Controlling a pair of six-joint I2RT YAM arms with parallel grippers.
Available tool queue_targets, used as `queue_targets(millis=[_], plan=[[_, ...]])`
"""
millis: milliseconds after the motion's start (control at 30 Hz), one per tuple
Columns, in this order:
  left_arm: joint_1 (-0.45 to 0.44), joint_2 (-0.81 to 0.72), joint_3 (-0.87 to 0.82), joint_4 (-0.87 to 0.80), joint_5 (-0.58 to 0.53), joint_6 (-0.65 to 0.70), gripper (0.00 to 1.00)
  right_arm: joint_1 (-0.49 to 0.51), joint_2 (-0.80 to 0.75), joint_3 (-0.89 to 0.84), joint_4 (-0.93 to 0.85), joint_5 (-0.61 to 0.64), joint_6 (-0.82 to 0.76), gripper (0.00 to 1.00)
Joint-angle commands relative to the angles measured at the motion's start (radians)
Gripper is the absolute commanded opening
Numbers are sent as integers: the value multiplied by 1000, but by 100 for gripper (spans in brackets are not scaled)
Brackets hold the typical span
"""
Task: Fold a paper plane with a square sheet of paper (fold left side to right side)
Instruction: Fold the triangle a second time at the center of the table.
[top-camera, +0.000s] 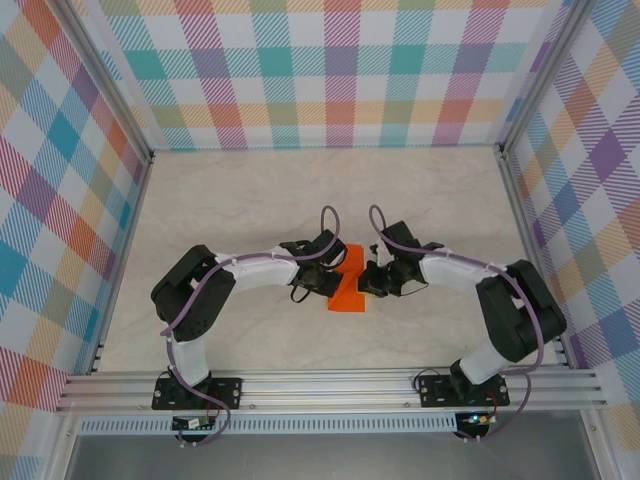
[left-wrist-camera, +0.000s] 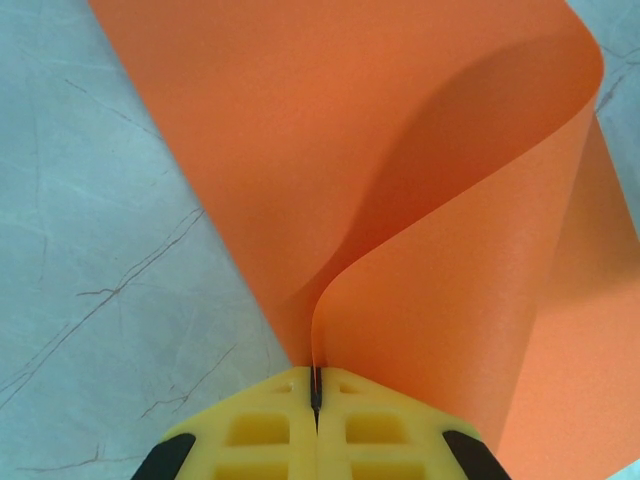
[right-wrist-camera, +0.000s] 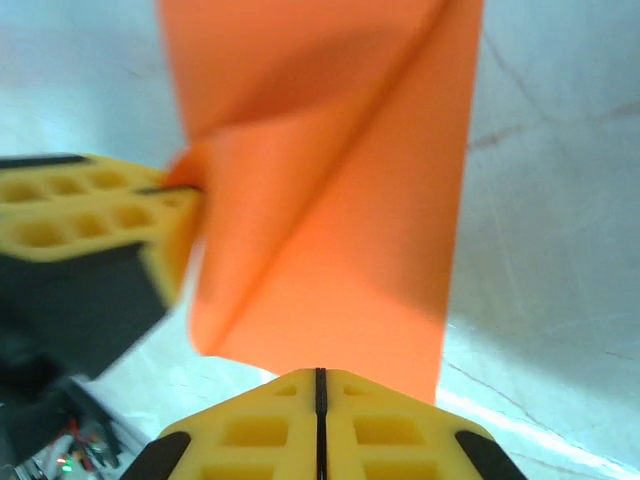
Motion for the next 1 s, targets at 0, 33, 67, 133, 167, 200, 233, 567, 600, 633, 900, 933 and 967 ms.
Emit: queue_targets(millis=[0,33,67,133,167,200,233,567,600,633,900,933,967], plan=[[12,26,-14,15,21,2,0,-12,-31,-23,133,-60,90,6],[11,25,-14,15,22,3,0,-10,-17,-23,175,-77,117,5],[11,26,-14,17,24,3,0,-9,-4,-17,200,-84,134,4],[11,27,-11,17,27,2,0,-2,39,12,223,-87,153,3],[11,28,-10,19,30,1,0,5,60,30,221,-85,153,3],[11,28,-10,18,31,1,0,13,83,49,222,-84,153,3],[10,26,-10,17,31,1,0,21,107,70,219,-82,154,3],[10,15,-13,15,31,4,0,47,220,143,199,-48,142,3],[10,14,-13,13,29,4,0,48,222,145,184,-39,133,3],[10,15,-12,12,29,6,0,48,224,146,170,-32,125,3],[10,18,-7,6,21,11,0,48,246,141,101,27,69,3],[10,18,-6,6,21,10,0,48,247,138,91,36,62,3],[10,18,-6,5,20,11,0,49,244,138,84,45,57,3]])
